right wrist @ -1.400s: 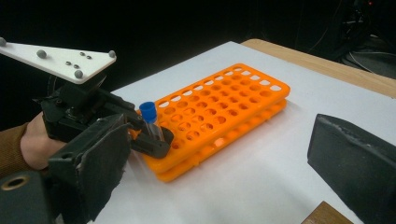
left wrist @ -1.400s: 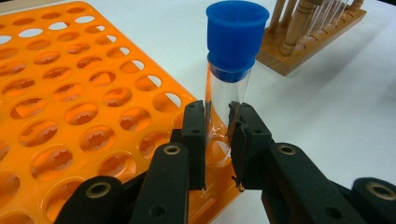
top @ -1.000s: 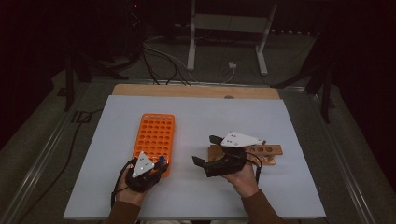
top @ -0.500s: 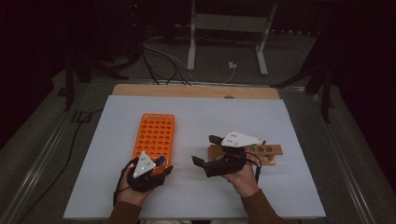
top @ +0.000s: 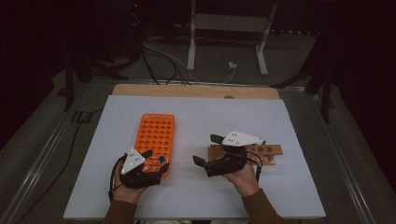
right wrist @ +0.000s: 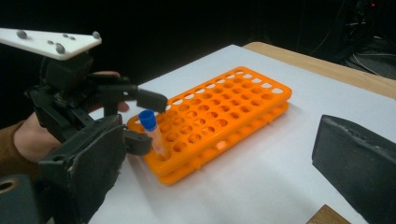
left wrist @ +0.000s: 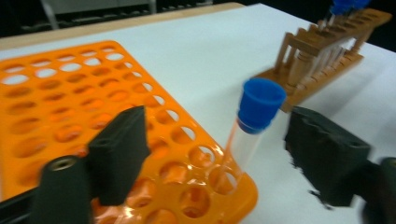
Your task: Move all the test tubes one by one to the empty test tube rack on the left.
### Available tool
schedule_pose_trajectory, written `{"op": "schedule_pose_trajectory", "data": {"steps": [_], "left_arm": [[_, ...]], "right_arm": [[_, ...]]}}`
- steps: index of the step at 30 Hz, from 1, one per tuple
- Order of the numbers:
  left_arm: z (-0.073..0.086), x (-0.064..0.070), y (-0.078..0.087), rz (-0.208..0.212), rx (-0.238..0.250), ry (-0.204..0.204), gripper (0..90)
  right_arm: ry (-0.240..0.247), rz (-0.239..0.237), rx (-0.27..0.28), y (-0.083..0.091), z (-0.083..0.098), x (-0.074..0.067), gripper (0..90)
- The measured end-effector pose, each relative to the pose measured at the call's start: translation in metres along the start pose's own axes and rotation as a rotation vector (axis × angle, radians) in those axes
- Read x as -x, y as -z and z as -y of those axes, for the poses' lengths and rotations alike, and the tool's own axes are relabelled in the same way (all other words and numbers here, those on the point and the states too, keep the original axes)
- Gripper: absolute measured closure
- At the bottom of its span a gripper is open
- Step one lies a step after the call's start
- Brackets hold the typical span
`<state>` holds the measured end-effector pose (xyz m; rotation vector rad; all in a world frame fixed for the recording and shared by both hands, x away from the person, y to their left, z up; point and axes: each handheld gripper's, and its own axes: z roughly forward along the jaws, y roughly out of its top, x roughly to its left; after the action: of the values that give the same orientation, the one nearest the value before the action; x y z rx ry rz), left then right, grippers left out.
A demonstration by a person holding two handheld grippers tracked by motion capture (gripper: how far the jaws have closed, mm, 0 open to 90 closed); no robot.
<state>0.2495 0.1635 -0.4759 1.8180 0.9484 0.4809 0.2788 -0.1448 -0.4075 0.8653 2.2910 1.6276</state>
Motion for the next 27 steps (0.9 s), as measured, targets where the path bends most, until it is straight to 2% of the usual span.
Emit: {"op": "schedule_pose_trajectory", "data": {"steps": [2,5,7,11,18,27], "left_arm": [[-0.002,-0.002,0.004,-0.008,0.012,0.008,14.6],[-0.005,-0.006,0.008,-0.023,0.014,0.025,2.3],[-0.006,-0.009,0.012,-0.035,0.027,0.033,0.5],[-0.009,-0.014,0.018,-0.047,0.033,0.032,0.3],[-0.012,-0.025,0.03,-0.051,0.068,0.07,0.5],[-0.008,-0.034,0.033,-0.046,0.062,0.081,0.8]], "right_arm": [[0.001,0.004,0.004,0.001,-0.001,0.001,2.3],[-0.002,0.012,0.011,0.004,-0.002,0.003,2.3],[-0.003,0.018,0.018,0.006,-0.004,0.005,2.3],[-0.001,0.036,0.029,0.011,-0.007,0.01,2.2],[-0.01,0.089,0.04,0.024,-0.011,0.022,2.2],[-0.027,0.168,0.053,0.044,-0.013,0.045,2.3]]}}
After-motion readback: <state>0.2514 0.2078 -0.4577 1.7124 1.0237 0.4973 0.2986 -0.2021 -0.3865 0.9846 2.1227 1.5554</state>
